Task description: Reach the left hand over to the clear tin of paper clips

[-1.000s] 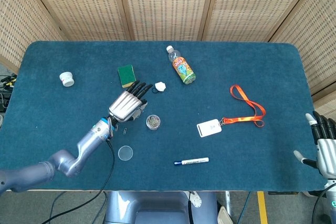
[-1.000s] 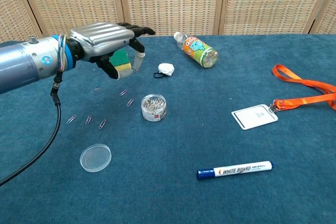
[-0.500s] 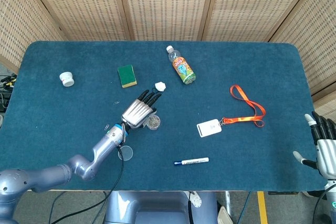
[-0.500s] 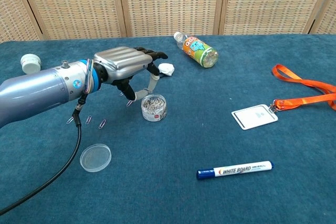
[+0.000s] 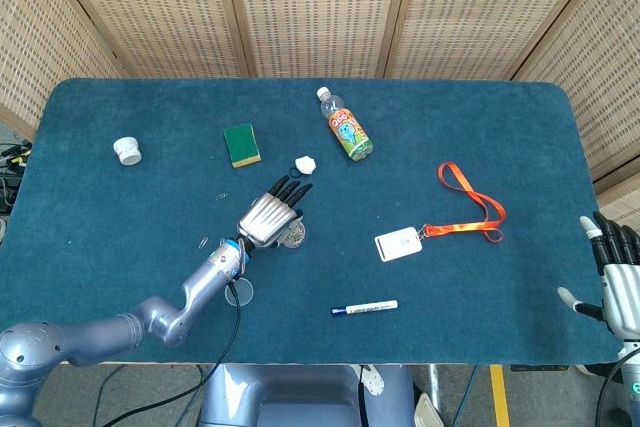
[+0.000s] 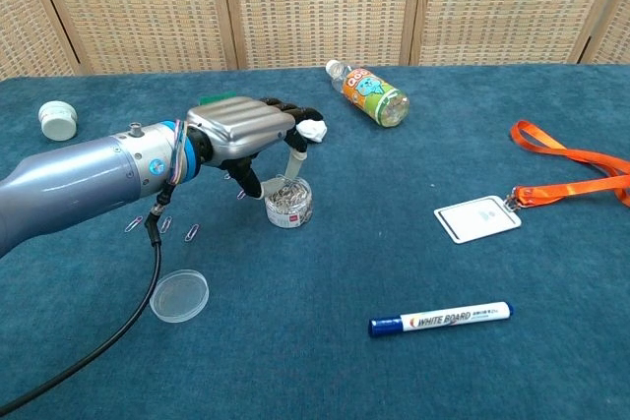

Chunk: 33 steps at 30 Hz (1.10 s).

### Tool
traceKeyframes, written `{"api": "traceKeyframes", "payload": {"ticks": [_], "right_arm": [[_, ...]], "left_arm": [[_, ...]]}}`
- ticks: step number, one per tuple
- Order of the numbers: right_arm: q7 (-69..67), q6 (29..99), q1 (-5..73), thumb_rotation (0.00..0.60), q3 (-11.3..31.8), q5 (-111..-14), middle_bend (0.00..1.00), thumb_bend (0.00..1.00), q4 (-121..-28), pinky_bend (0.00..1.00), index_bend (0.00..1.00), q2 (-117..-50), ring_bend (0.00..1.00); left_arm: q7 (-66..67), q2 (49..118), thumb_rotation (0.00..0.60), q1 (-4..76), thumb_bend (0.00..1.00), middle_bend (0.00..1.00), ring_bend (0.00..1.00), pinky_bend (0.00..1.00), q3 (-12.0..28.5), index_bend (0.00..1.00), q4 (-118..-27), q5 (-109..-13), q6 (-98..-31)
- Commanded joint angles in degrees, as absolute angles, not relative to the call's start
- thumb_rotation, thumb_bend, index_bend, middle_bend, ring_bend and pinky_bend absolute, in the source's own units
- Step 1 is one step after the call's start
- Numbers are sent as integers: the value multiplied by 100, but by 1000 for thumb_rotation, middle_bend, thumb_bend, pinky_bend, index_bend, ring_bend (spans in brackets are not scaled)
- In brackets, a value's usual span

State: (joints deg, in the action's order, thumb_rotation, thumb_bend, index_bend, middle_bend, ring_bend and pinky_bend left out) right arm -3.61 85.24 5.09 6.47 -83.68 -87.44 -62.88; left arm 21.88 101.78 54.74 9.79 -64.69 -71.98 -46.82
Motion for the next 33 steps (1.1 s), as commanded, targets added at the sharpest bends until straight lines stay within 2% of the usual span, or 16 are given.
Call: {"api": "traceKeyframes", "payload": {"ticks": [1,2,4,6,9,15,22,25,27,29,33], "right_arm": [[-366,8519,510,600,646,-8366,0,0,-8740,0,7,-6287,0],[-364,8517,511,600,645,-8366,0,0,-8738,0,7,-6287,0],[-364,8520,511,600,644,-8369,0,0,-8742,0,7,-6287,0],[-357,8531,507,600,643,-8373,0,0,-8755,0,7,-6285,0],[-346,8546,502,600,644,-8379,0,0,-8771,0,7,-6285,0],[-326,8564,496,600,636,-8396,0,0,-8791,0,7,-6280,0],[-305,8597,485,600,618,-8438,0,0,-8808,0,7,-6282,0],[-300,8613,480,600,612,-8458,0,0,-8825,0,7,-6278,0],[-304,8629,473,600,606,-8475,0,0,-8838,0,7,-6271,0],[-306,8648,465,600,602,-8491,0,0,-8849,0,7,-6263,0],[-310,8681,449,600,588,-8524,0,0,-8875,0,7,-6248,0]], "left_arm": [[2220,10155,600,5465,503,0,0,0,956,785,-6494,-7203,-4701],[2236,10146,600,5462,503,0,0,0,948,772,-6504,-7192,-4695],[2252,10130,600,5455,501,0,0,0,944,679,-6533,-7153,-4677],[2284,10100,600,5448,423,0,0,0,939,453,-6584,-7081,-4629],[2320,10051,600,5438,270,0,0,0,923,253,-6675,-7055,-4630],[2226,9928,600,5397,227,0,0,0,916,172,-6823,-7127,-4740],[2038,9657,600,5300,225,0,0,0,937,150,-7076,-7245,-4952],[1815,9259,600,5147,210,0,0,0,985,109,-7412,-7388,-5245],[1722,8961,600,5019,171,0,0,0,986,33,-7638,-7419,-5388],[1693,8660,600,4863,115,0,0,0,989,0,-7886,-7345,-5511],[1968,7938,600,4203,41,0,0,0,984,0,-8574,-6862,-6203]]}}
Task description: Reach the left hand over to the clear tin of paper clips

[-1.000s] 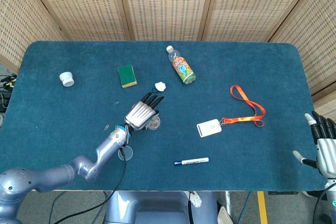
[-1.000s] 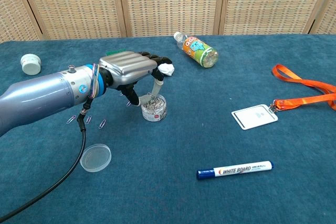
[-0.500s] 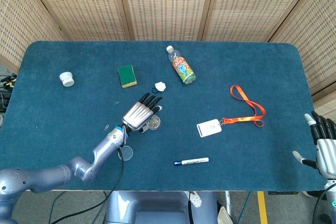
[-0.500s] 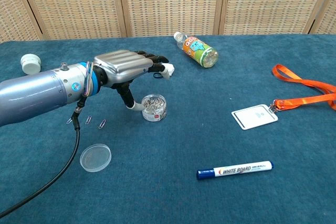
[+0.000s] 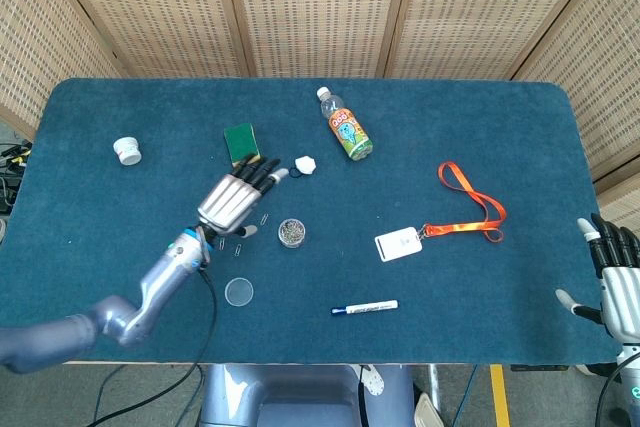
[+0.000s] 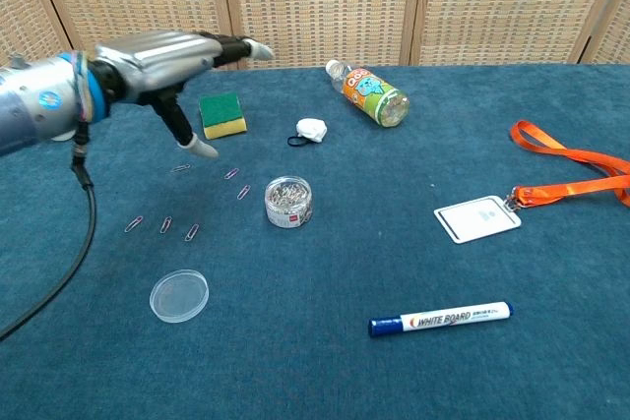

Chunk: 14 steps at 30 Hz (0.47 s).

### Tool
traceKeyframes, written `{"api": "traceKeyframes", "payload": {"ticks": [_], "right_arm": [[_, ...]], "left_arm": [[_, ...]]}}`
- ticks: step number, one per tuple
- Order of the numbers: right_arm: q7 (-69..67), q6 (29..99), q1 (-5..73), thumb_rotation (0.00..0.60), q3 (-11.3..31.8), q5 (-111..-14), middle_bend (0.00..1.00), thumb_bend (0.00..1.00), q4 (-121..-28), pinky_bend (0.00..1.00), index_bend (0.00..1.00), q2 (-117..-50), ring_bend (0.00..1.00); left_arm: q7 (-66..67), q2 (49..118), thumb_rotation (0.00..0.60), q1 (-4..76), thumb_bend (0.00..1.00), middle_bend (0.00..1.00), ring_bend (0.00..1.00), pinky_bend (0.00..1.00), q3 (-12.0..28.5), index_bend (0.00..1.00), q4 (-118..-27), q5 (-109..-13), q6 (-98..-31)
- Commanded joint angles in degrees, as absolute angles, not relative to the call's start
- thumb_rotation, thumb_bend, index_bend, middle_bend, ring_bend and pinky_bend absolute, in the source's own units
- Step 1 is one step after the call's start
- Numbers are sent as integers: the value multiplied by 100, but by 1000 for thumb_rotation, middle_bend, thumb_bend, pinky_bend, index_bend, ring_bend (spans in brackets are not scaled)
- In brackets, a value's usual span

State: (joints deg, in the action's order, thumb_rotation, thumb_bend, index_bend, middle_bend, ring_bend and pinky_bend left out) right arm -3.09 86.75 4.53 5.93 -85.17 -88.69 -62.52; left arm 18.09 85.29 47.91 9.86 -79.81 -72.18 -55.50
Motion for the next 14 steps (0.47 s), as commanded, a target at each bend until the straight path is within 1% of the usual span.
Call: {"api": "traceKeyframes", "payload": {"ticks": [1,3,5,8,11,14], "right_arm": [[-308,8686,446,600,586,-8530,0,0,-8881,0,7,-6244,0],[-291,8677,443,600,586,-8511,0,0,-8898,0,7,-6242,0],[-267,8654,441,600,583,-8485,0,0,-8918,0,7,-6237,0],[-245,8644,445,600,571,-8503,0,0,-8938,0,7,-6236,0],[-198,8661,454,600,552,-8571,0,0,-8937,0,7,-6240,0],[-178,8668,453,600,550,-8577,0,0,-8937,0,7,-6245,0]], "left_arm": [[1996,7787,600,3937,41,0,0,0,963,0,-8773,-6746,-6539],[2090,7561,600,3374,41,0,0,0,882,0,-9154,-6472,-7233],[2174,7405,600,2983,41,0,0,0,759,0,-9392,-6428,-7730],[2244,7172,600,2554,41,0,0,0,501,0,-9534,-6532,-8145],[1843,6901,600,2005,44,0,0,0,271,0,-9808,-6729,-8628],[1537,6746,600,1674,47,0,0,0,142,0,-9935,-6910,-8895]]}}
